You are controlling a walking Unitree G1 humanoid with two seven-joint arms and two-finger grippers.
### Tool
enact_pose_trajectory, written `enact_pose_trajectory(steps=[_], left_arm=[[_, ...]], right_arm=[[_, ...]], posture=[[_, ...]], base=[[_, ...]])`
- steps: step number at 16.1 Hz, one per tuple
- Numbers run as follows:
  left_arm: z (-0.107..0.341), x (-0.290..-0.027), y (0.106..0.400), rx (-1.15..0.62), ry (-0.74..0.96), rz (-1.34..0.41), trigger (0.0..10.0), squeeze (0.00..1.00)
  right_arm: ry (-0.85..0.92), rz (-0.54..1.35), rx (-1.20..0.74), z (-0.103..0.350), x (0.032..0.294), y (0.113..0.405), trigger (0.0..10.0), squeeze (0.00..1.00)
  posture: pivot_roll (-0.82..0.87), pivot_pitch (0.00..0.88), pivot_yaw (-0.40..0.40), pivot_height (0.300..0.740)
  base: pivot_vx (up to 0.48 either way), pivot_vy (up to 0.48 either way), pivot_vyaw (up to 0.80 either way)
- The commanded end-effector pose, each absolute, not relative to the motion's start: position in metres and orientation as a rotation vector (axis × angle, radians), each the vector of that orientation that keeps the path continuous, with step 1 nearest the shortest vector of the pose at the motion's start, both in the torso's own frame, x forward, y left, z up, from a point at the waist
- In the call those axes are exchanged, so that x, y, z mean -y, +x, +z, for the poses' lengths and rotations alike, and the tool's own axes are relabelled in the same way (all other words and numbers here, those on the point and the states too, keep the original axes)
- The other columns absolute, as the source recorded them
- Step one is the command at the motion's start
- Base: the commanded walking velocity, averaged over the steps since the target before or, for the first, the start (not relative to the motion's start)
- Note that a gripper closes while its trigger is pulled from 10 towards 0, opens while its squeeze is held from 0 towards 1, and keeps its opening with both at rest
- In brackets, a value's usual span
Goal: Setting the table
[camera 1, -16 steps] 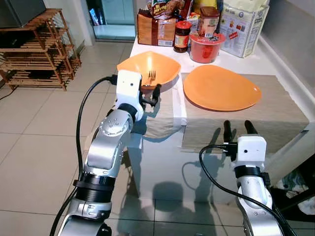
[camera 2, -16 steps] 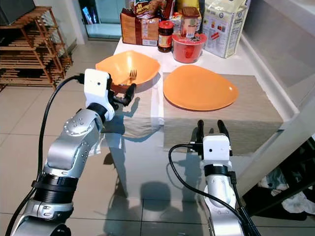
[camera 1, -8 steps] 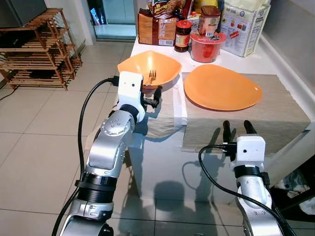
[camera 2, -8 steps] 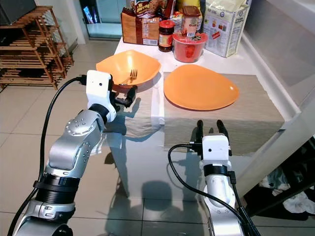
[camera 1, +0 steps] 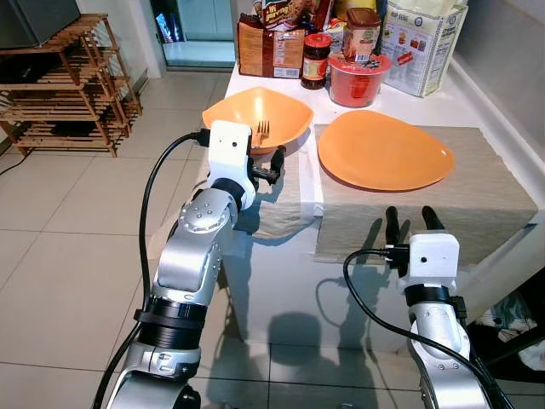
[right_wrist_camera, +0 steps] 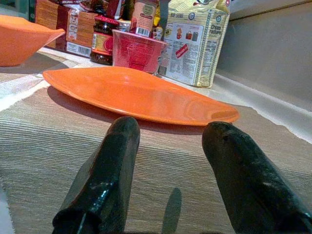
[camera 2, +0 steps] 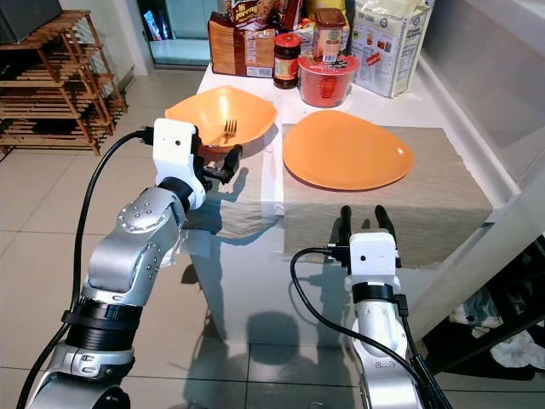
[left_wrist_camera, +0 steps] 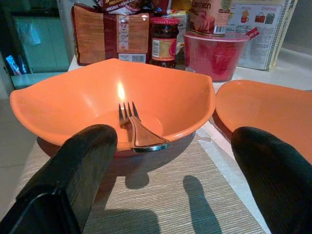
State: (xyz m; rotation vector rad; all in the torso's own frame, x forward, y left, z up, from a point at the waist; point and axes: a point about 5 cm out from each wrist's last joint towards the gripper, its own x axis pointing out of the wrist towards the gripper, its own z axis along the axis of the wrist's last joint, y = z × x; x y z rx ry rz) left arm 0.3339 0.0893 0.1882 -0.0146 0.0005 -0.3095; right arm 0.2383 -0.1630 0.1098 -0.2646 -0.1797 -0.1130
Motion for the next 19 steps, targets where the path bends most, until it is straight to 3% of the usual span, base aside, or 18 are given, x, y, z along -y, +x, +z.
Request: enact_pose_trajectory(steps=[1, 6, 7, 8, 10, 18, 19], left_arm=[[0.1879, -0.0888, 0.3363, -0.015, -0.008, -0.306, 10.0, 0.00], [0.1872, -0.0867, 0.3364, -0.020, -0.008, -0.314, 10.0, 0.00], [0.1875, -0.0862, 0.3368, -0.018, -0.003, -0.317, 9.2, 0.00], [0.1874, -0.0859, 0.3372, -0.018, -0.001, -0.317, 4.2, 0.00], [0.1875, -0.0858, 0.3379, -0.019, 0.000, -0.319, 0.0, 0.00], [0.1875, -0.0847, 0.3389, -0.021, 0.000, -0.323, 0.0, 0.00], [0.1876, -0.0847, 0.3391, -0.022, 0.000, -0.323, 0.4, 0.00]], right_arm=[[-0.271, -0.112, 0.178, 0.1102, 0.1626, 0.2390, 10.0, 0.00], [-0.269, -0.112, 0.176, 0.1100, 0.1622, 0.2392, 10.0, 0.00], [-0.268, -0.112, 0.176, 0.1100, 0.1617, 0.2393, 10.0, 0.00], [-0.268, -0.112, 0.176, 0.1100, 0.1614, 0.2393, 10.0, 0.00], [-0.268, -0.114, 0.176, 0.1102, 0.1613, 0.2393, 10.0, 0.00], [-0.268, -0.113, 0.175, 0.1101, 0.1609, 0.2394, 10.0, 0.00], [-0.268, -0.113, 0.174, 0.1100, 0.1608, 0.2394, 10.0, 0.00]], posture=[[-0.03, 0.000, 0.051, 0.722], [-0.03, 0.000, 0.051, 0.722], [-0.03, 0.000, 0.053, 0.722], [-0.03, 0.000, 0.053, 0.722], [-0.03, 0.000, 0.055, 0.722], [-0.03, 0.000, 0.055, 0.722], [-0.03, 0.000, 0.056, 0.722]], base=[[0.000, 0.000, 0.00], [0.000, 0.000, 0.00], [0.000, 0.000, 0.00], [0.000, 0.000, 0.00], [0.000, 0.000, 0.00], [0.000, 0.000, 0.00], [0.000, 0.000, 0.00]])
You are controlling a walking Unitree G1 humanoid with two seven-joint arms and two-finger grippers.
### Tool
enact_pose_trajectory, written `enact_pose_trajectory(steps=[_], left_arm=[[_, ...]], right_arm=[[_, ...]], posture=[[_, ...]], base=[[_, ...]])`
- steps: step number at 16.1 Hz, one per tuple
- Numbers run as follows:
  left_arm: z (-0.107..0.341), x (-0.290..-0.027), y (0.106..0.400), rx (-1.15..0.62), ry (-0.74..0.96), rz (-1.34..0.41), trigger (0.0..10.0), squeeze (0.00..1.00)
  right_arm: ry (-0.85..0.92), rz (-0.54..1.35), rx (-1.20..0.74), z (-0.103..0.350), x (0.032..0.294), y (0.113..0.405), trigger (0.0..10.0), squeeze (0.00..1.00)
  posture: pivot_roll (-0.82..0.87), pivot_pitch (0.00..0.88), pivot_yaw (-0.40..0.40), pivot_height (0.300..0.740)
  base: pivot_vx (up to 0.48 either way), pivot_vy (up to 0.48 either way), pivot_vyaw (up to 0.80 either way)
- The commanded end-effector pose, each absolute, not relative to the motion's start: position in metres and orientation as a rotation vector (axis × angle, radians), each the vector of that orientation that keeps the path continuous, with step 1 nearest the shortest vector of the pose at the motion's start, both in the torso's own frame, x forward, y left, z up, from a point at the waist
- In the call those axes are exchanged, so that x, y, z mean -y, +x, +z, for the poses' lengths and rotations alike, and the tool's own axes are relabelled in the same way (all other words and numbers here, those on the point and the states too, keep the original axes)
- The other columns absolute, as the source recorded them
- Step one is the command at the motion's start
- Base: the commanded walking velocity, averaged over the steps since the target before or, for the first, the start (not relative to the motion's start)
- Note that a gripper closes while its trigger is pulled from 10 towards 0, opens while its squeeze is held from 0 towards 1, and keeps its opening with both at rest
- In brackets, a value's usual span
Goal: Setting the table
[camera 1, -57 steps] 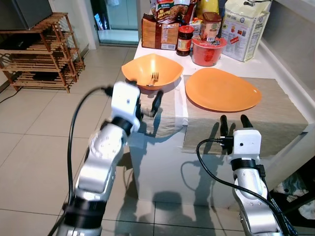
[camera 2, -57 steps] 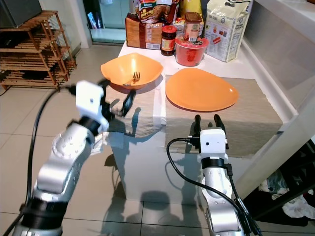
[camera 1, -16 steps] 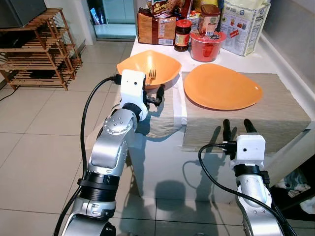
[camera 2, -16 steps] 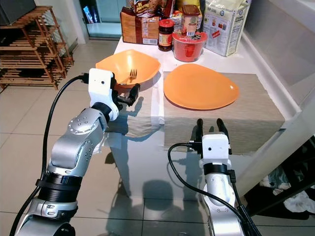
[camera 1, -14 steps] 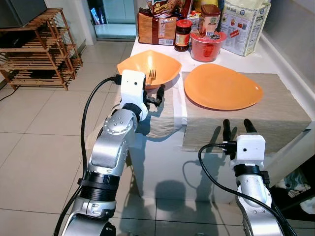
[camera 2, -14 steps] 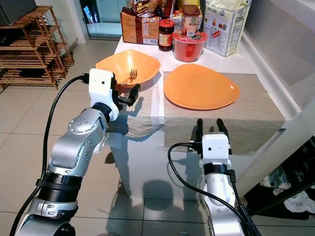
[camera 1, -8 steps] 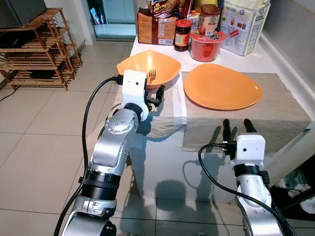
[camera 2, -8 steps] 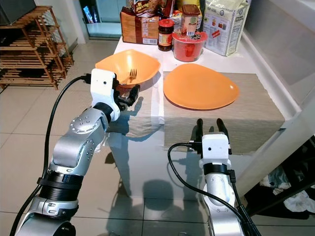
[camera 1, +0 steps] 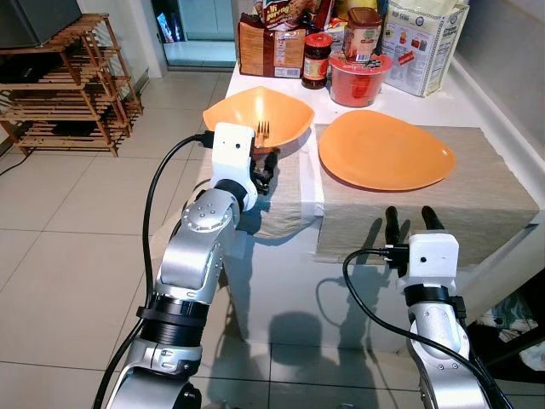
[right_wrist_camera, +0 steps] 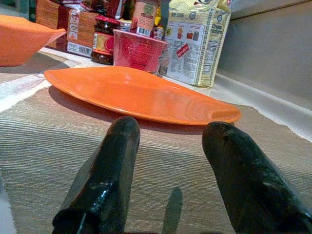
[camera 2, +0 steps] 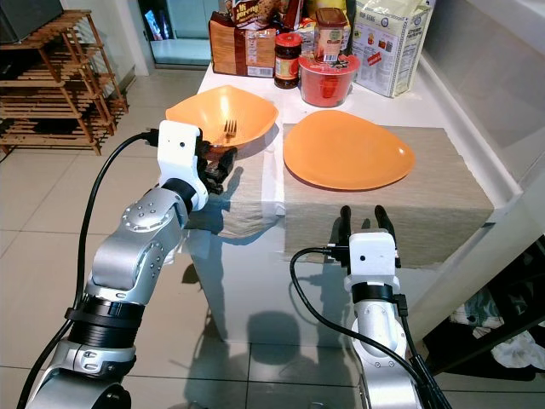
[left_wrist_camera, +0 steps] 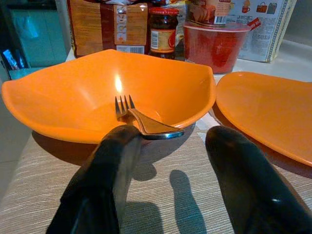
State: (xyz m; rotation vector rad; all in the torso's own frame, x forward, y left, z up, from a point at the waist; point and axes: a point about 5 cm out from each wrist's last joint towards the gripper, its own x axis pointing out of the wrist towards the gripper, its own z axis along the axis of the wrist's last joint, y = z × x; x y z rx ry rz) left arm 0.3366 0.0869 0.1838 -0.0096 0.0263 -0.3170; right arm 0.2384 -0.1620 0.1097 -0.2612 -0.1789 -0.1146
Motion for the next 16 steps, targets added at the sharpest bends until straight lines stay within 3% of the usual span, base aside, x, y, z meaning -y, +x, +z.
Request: enact_pose_trajectory(steps=[1, 8, 16], left_arm=[[0.188, -0.085, 0.339, -0.022, 0.000, -0.323, 0.0, 0.00], [0.189, -0.083, 0.340, -0.003, -0.008, -0.327, 0.0, 0.00], [0.213, -0.080, 0.337, 0.145, -0.075, -0.378, 0.0, 0.00]], right_arm=[[-0.268, -0.114, 0.174, 0.110, 0.161, 0.239, 10.0, 0.00], [-0.271, -0.114, 0.171, 0.110, 0.162, 0.239, 10.0, 0.00], [-0.273, -0.113, 0.171, 0.110, 0.162, 0.240, 10.0, 0.00]], posture=[[-0.03, 0.000, 0.056, 0.722], [-0.03, 0.000, 0.054, 0.722], [-0.03, 0.000, 0.051, 0.722]], base=[[0.000, 0.000, 0.00], [0.000, 0.000, 0.00], [0.000, 0.000, 0.00]])
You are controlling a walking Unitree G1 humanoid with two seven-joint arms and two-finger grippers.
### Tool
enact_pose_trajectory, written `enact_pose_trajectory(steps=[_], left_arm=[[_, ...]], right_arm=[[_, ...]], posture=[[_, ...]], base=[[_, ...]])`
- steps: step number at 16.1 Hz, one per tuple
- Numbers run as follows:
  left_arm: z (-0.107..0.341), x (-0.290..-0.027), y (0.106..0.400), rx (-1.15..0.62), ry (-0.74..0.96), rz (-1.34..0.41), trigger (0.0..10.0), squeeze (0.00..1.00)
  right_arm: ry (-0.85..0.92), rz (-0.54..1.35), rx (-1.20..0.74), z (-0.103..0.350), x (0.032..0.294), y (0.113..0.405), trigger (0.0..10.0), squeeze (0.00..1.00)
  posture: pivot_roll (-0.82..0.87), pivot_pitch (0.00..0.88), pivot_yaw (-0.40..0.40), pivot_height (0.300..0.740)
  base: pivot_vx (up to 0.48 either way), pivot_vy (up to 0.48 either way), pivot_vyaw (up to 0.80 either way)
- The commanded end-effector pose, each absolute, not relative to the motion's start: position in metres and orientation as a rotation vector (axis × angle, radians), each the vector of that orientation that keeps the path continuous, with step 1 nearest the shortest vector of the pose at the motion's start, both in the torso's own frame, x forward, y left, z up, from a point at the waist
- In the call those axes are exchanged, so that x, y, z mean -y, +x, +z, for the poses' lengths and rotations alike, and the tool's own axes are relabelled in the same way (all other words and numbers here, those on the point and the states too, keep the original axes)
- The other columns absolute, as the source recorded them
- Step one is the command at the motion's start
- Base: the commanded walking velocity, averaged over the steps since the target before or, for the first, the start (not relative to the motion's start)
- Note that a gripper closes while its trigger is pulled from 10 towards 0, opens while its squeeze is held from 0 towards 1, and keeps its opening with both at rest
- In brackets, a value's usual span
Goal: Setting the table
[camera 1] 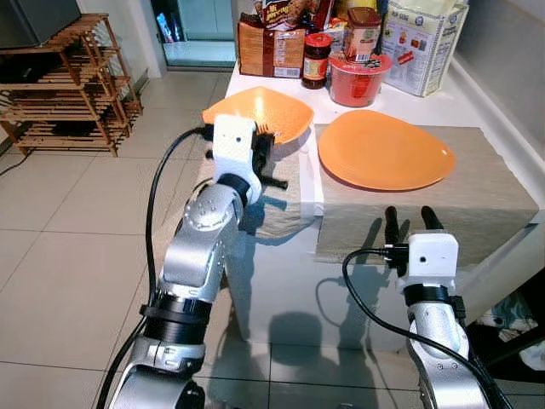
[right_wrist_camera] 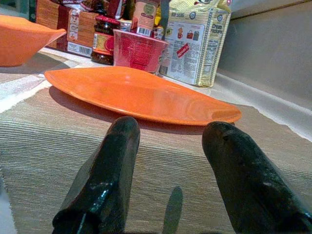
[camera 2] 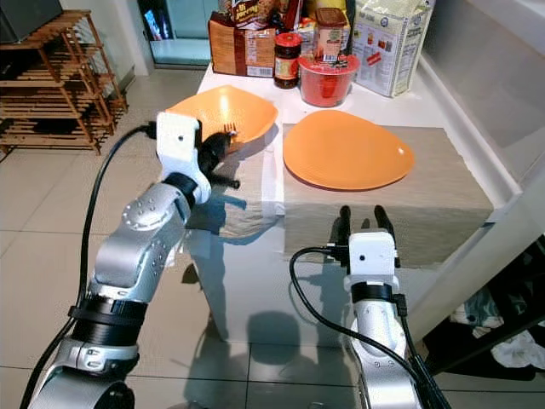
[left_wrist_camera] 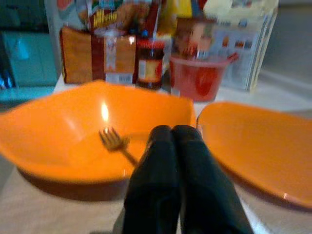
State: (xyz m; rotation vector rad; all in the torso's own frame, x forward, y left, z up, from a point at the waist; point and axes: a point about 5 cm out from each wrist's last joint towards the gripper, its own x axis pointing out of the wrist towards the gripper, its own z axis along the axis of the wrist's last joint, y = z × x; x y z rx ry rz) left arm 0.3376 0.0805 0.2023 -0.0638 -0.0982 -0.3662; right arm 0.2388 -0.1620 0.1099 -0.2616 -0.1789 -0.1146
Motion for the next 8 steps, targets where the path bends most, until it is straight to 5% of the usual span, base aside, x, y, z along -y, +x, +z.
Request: enact_pose_trajectory(steps=[1, 4, 5, 6, 8], left_arm=[[0.215, -0.080, 0.337, 0.154, -0.078, -0.382, 0.0, 0.00], [0.213, -0.081, 0.338, 0.143, -0.046, -0.380, 0.0, 0.00], [0.211, -0.083, 0.340, 0.127, -0.013, -0.372, 0.8, 0.00], [0.206, -0.084, 0.342, 0.090, 0.034, -0.357, 10.0, 0.00], [0.204, -0.083, 0.343, 0.071, 0.017, -0.365, 10.0, 0.00]], right_arm=[[-0.274, -0.112, 0.170, 0.109, 0.162, 0.241, 10.0, 0.00], [-0.274, -0.110, 0.169, 0.109, 0.162, 0.241, 10.0, 0.00], [-0.274, -0.110, 0.168, 0.109, 0.162, 0.241, 10.0, 0.00], [-0.273, -0.109, 0.167, 0.108, 0.161, 0.241, 10.0, 0.00], [-0.273, -0.107, 0.166, 0.108, 0.161, 0.241, 10.0, 0.00]], posture=[[-0.02, 0.000, 0.050, 0.722], [-0.02, 0.000, 0.051, 0.722], [-0.02, 0.000, 0.051, 0.722], [-0.02, 0.000, 0.051, 0.722], [-0.02, 0.000, 0.051, 0.722]], base=[[0.000, 0.000, 0.00], [0.000, 0.000, 0.00], [0.000, 0.000, 0.00], [0.000, 0.000, 0.00], [0.000, 0.000, 0.00]])
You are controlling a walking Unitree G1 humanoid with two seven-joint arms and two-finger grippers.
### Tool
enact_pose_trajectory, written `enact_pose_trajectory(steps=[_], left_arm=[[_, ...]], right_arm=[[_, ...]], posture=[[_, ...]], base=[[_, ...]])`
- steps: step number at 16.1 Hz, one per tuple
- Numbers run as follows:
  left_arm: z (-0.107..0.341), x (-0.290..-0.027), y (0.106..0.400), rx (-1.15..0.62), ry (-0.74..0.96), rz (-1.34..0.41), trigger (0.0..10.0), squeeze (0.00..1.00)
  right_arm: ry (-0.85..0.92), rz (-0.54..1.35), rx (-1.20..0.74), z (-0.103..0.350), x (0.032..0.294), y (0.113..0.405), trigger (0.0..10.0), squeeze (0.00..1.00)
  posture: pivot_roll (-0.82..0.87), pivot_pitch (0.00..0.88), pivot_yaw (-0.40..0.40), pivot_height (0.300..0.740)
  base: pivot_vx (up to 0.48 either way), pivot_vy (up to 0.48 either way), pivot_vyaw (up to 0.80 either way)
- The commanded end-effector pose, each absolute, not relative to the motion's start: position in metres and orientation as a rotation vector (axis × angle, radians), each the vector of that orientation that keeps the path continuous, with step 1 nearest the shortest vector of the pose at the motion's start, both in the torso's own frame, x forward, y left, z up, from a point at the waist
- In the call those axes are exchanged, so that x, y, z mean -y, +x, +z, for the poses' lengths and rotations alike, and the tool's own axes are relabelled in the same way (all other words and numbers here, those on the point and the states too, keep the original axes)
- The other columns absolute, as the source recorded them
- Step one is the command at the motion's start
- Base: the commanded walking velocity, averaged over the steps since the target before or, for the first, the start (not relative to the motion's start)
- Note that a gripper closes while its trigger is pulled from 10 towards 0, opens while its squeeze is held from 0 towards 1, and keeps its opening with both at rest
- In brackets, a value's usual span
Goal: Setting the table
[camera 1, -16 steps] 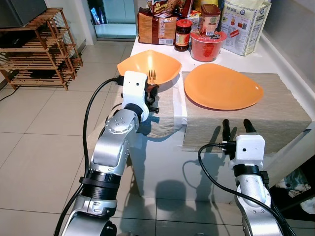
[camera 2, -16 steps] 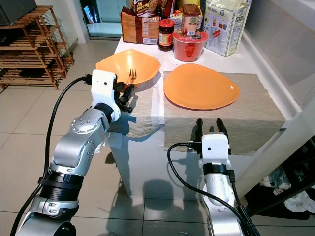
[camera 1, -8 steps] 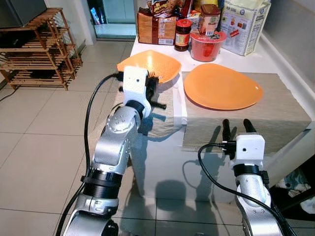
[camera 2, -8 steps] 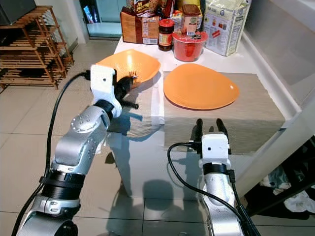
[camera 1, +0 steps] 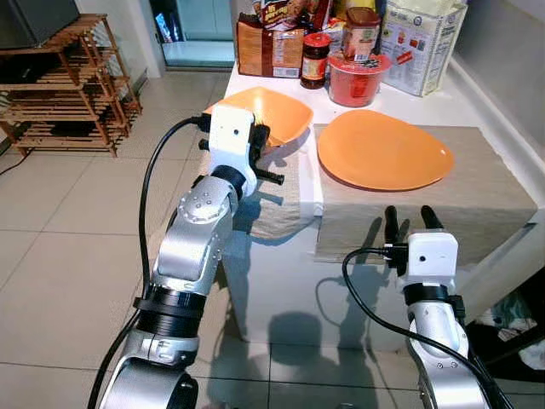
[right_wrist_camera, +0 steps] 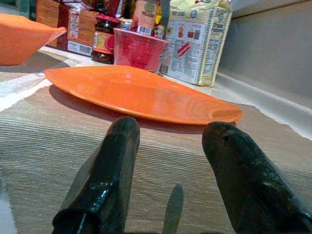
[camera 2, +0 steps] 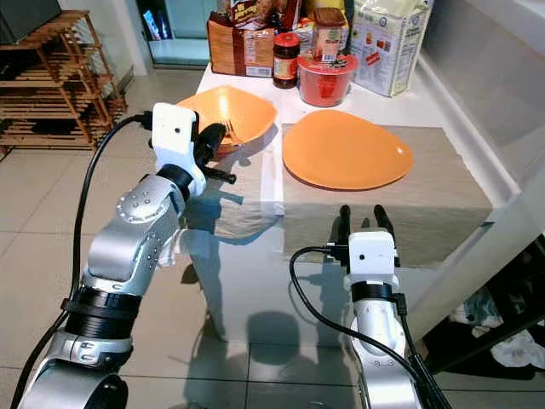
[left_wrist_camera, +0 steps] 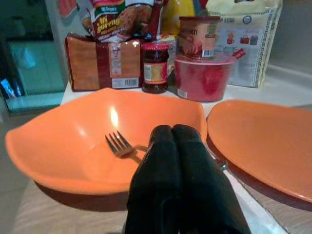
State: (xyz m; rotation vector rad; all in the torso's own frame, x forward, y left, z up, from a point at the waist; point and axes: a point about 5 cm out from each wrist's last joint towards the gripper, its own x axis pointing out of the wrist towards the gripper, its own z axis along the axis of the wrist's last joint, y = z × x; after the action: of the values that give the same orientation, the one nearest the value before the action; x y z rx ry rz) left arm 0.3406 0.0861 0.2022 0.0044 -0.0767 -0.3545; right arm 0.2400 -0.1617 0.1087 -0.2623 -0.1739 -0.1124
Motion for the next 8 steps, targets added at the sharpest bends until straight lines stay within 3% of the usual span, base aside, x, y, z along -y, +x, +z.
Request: enact_pose_trajectory(steps=[1, 4, 5, 6, 8], left_arm=[[0.205, -0.080, 0.342, 0.060, -0.001, -0.376, 10.0, 1.00], [0.206, -0.070, 0.342, 0.073, -0.004, -0.394, 10.0, 1.00], [0.208, -0.067, 0.341, 0.087, 0.000, -0.408, 10.0, 0.91], [0.210, -0.065, 0.341, 0.093, -0.001, -0.419, 10.0, 0.00], [0.216, -0.057, 0.341, 0.111, -0.006, -0.441, 10.0, 0.00]], right_arm=[[-0.275, -0.106, 0.167, 0.108, 0.161, 0.242, 10.0, 0.00], [-0.277, -0.108, 0.171, 0.108, 0.161, 0.244, 10.0, 0.00], [-0.278, -0.107, 0.172, 0.108, 0.161, 0.244, 10.0, 0.00], [-0.279, -0.108, 0.171, 0.108, 0.161, 0.244, 10.0, 0.00], [-0.279, -0.107, 0.171, 0.108, 0.161, 0.244, 10.0, 0.00]], posture=[[-0.02, 0.000, 0.051, 0.722], [-0.02, 0.000, 0.052, 0.722], [-0.03, 0.000, 0.052, 0.722], [-0.03, 0.000, 0.051, 0.722], [-0.03, 0.000, 0.050, 0.722]], base=[[0.000, 0.000, 0.00], [0.000, 0.000, 0.00], [0.000, 0.000, 0.00], [0.000, 0.000, 0.00], [0.000, 0.000, 0.00]])
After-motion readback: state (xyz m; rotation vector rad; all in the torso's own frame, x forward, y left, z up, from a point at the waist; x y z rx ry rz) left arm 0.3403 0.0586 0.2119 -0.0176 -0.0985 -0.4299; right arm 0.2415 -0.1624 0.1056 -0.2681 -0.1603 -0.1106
